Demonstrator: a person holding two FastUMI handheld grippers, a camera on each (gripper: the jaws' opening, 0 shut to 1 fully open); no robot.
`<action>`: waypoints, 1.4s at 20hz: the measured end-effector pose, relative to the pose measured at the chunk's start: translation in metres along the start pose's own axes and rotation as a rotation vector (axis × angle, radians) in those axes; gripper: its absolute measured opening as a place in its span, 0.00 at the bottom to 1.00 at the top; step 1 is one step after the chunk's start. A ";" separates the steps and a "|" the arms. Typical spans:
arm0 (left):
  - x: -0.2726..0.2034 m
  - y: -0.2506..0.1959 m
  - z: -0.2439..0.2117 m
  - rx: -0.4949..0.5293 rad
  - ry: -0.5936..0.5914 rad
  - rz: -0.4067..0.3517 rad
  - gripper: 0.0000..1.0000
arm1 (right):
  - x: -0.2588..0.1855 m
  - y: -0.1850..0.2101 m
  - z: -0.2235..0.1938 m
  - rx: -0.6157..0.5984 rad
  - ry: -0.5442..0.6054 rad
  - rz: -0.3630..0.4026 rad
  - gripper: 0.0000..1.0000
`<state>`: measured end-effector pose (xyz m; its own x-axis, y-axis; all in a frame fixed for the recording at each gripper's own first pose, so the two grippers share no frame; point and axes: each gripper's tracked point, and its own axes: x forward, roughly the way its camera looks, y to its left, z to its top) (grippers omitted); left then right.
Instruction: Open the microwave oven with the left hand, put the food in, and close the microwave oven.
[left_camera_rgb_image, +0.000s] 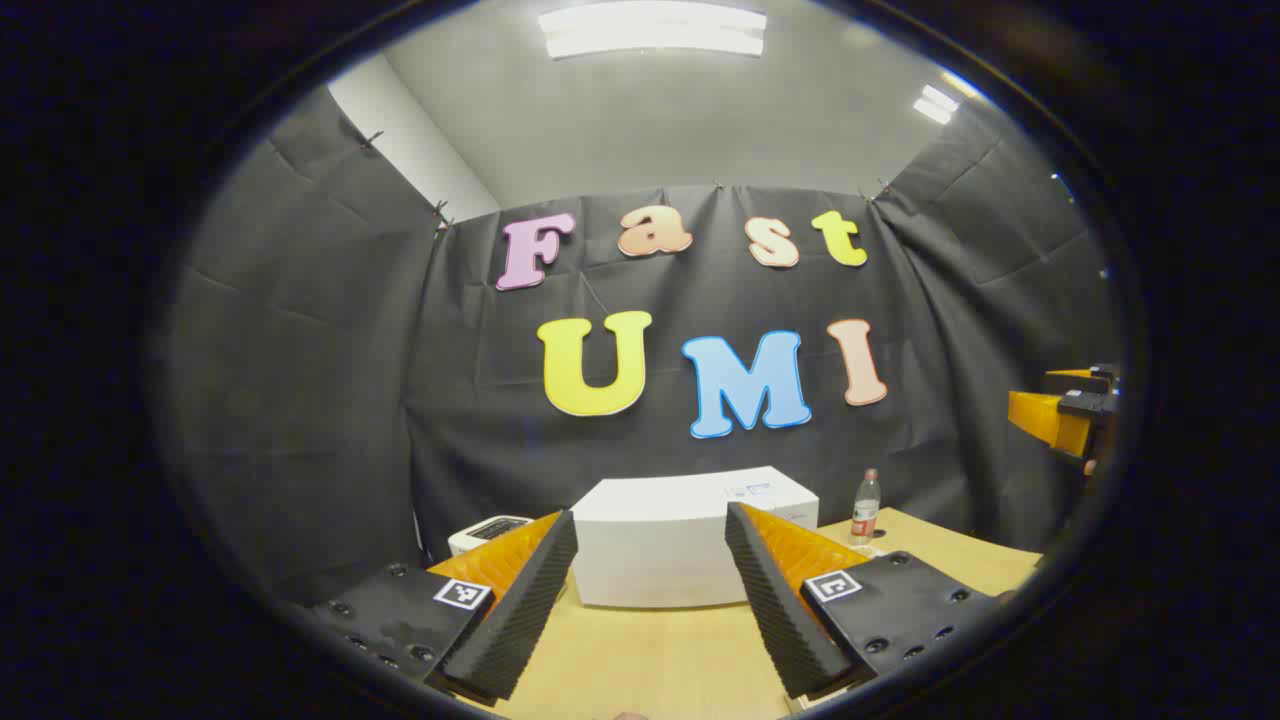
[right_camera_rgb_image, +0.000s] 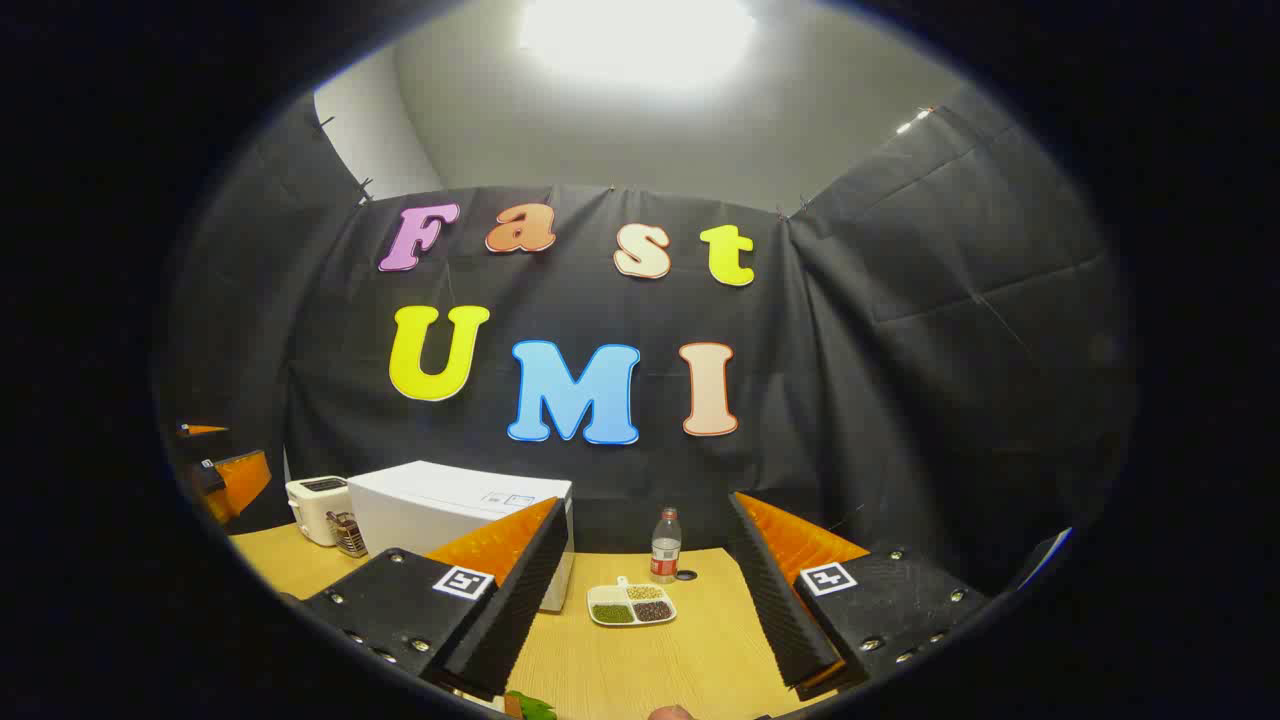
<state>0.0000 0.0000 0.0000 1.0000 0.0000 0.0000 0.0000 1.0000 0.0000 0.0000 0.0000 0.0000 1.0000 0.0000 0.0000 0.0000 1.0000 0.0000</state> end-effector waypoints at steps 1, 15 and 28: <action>-0.001 -0.001 -0.001 -0.004 0.003 0.000 0.92 | 0.000 0.000 0.001 -0.004 -0.003 0.002 0.95; -0.009 -0.025 0.011 0.003 -0.017 0.023 1.00 | 0.000 -0.018 -0.003 0.001 -0.005 0.037 0.95; 0.036 -0.068 0.002 0.023 -0.029 0.041 0.98 | 0.012 -0.048 -0.021 0.057 0.022 0.063 0.96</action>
<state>0.0360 -0.0677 0.0021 0.9987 0.0410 0.0293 -0.0416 0.9989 0.0222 0.0121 -0.0476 -0.0212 0.9978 0.0638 -0.0202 -0.0625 0.9964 0.0577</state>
